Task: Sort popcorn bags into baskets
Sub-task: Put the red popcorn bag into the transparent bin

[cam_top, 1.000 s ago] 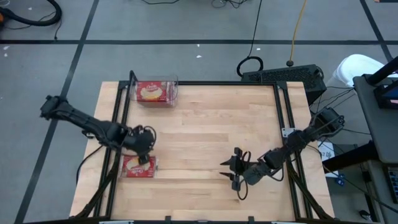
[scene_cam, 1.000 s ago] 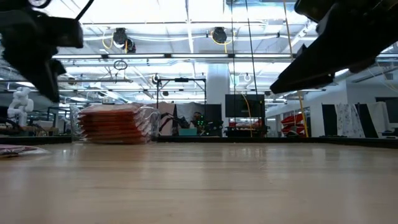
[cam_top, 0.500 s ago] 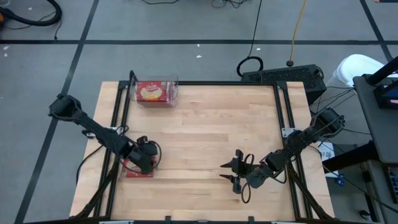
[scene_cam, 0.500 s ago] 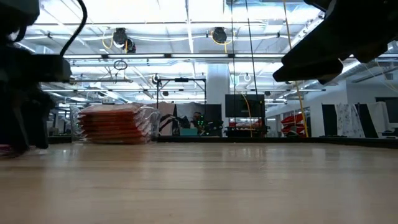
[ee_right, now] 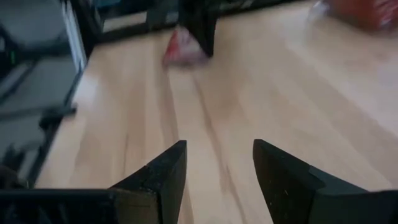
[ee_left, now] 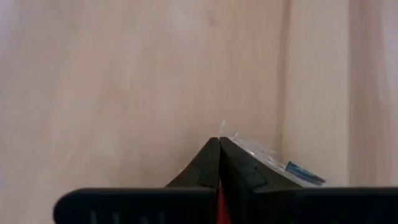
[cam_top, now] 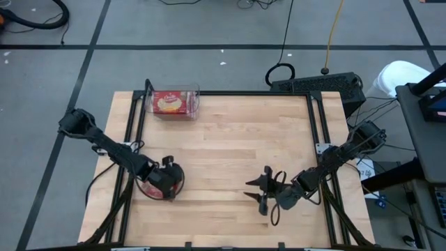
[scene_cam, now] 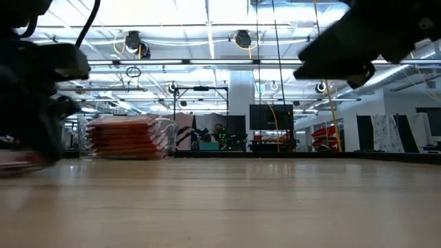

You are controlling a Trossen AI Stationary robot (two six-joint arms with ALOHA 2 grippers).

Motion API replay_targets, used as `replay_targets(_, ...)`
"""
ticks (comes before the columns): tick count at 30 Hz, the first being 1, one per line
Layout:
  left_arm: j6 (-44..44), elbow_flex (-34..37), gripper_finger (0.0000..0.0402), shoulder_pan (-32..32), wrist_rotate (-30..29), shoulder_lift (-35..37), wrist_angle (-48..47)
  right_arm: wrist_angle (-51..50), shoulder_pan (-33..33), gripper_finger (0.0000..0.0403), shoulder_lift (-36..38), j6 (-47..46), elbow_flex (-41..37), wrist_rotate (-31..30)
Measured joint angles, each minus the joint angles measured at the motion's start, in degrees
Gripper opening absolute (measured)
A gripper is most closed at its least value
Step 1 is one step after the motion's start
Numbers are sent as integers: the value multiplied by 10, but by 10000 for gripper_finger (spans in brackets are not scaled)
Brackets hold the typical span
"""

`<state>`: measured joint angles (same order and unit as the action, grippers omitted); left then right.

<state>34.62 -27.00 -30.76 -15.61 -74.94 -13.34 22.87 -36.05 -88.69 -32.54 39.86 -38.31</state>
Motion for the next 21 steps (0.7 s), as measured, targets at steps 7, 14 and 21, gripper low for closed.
replay_targets(7,-64,-45,5,8,-133,18,48,125,-3,176,-41,13,0,-56)
replay_targets(14,-212,-80,4,26,-207,19,237,219,10,176,-123,61,11,-90)
replay_targets(21,-330,-82,4,55,-209,19,419,215,29,178,-185,145,77,-99)
